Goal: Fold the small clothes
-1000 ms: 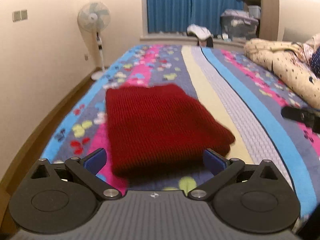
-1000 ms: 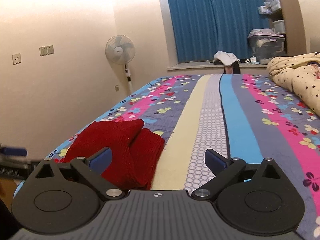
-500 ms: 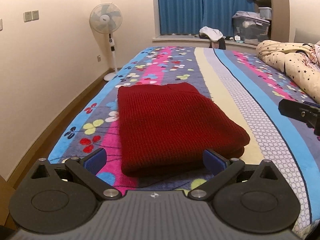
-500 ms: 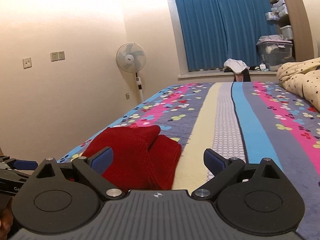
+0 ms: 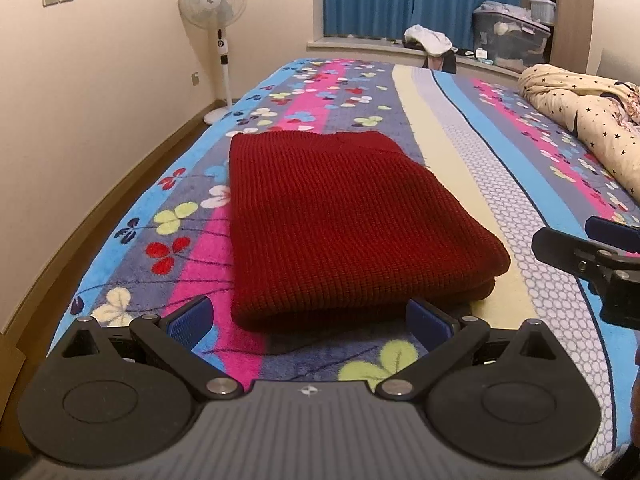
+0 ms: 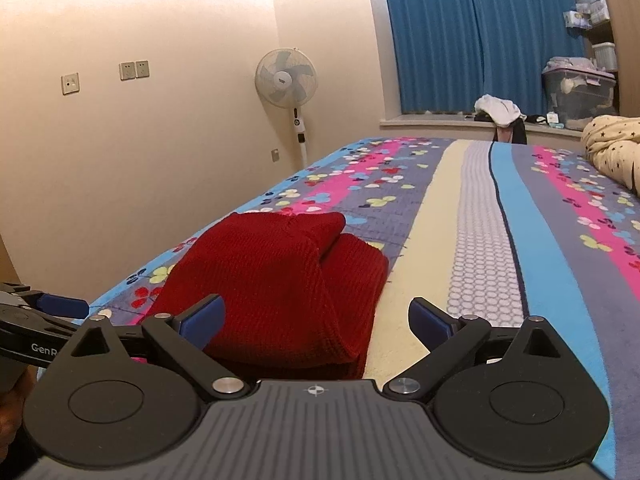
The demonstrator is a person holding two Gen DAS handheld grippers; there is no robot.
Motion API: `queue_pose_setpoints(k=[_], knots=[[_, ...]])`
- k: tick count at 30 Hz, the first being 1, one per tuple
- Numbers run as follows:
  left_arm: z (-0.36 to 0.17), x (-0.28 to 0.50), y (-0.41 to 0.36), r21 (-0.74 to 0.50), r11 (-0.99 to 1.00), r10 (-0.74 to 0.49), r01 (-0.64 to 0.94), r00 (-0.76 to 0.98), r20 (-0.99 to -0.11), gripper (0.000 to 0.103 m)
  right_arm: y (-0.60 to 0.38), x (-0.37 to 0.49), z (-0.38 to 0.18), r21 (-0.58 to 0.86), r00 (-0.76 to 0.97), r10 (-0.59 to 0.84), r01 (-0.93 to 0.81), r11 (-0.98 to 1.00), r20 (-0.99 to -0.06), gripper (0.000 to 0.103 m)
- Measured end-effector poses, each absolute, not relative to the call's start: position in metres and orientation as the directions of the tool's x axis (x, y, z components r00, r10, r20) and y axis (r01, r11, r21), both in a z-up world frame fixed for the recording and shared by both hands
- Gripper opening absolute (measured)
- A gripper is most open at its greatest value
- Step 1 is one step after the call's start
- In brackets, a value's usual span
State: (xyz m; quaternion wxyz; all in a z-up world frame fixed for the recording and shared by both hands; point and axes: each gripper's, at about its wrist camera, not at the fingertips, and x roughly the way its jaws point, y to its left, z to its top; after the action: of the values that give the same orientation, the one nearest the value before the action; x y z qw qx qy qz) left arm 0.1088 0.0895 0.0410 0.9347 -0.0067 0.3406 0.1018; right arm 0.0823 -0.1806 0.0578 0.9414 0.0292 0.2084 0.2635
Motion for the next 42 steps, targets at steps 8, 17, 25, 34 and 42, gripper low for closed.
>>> queue_pose_setpoints(k=[8,17,25,34,42], knots=[[0.039,0.114,0.086,0.067,0.976,0.2,-0.207,0.732,-0.651,0.102,-0.176,0.083,0.055,0.143,0.769,0.504,-0.491,0.86,-0.394,0.098],[0.032,0.119,0.086,0.056,0.976,0.191,-0.212,0.696,-0.692,0.102,-0.169,0.083,0.057,0.11,0.758,0.512,-0.515,0.85,-0.404,0.098],[0.03,0.12,0.087,0.059,0.974,0.197,-0.22,0.688,-0.698,0.102,-0.163,0.083,0.054,0.089,0.748,0.519,-0.534,0.841,-0.413,0.098],[0.03,0.12,0.085,0.059,0.974,0.198,-0.22,0.688,-0.699,0.102,-0.16,0.082,0.052,0.073,0.742,0.523,-0.547,0.834,-0.419,0.098],[0.03,0.12,0.086,0.058,0.974,0.197,-0.22,0.687,-0.699,0.102,-0.159,0.081,0.051,0.063,0.739,0.528,-0.557,0.828,-0.419,0.098]])
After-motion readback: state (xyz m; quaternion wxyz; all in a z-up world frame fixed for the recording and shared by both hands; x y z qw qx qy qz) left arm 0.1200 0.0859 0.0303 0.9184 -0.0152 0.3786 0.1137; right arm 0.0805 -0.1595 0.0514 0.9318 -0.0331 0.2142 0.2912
